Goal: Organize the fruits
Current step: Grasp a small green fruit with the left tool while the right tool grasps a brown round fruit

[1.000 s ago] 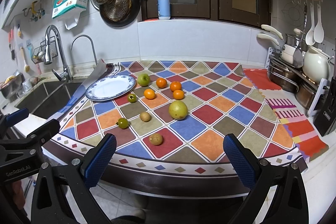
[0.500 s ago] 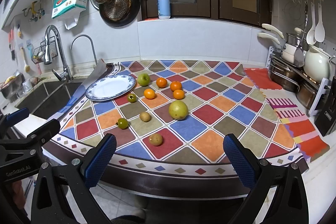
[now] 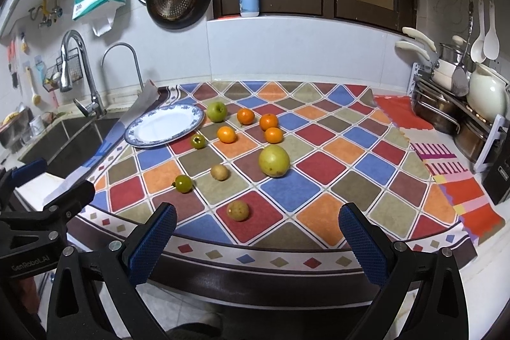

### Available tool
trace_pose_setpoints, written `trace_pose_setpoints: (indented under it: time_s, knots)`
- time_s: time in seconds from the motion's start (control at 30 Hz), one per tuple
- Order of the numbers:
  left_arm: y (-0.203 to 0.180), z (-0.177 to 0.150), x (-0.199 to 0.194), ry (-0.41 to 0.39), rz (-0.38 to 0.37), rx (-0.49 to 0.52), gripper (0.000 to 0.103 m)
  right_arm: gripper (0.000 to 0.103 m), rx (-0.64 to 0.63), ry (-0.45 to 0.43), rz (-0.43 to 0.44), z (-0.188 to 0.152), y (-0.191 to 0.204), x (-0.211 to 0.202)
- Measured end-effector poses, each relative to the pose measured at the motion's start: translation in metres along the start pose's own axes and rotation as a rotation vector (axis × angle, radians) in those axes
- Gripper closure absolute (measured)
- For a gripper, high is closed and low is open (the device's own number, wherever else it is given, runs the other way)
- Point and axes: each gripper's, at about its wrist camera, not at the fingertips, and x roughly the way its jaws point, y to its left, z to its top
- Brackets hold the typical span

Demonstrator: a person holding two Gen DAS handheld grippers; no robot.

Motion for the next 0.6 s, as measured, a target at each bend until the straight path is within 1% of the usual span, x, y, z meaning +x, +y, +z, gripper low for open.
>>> trace_pose_setpoints:
  time_s: [0.13,0.3,0.6]
  knots:
    - [0.001,0.001,0.021,0.016,-0.059,0.042,0.007,0.001,0.013,0.037,0.000,0.000,0.006,0.016]
    - [-0.001,0.003,0.050,0.046,-0.125,0.113,0.019,0.010,0.051,0.095,0.001,-0.001,0.008,0.041]
    - [-0.009,0.007,0.104,0.103,-0.256,0.241,0.033,0.029,0.117,0.207,-0.013,-0.004,0.014,0.090]
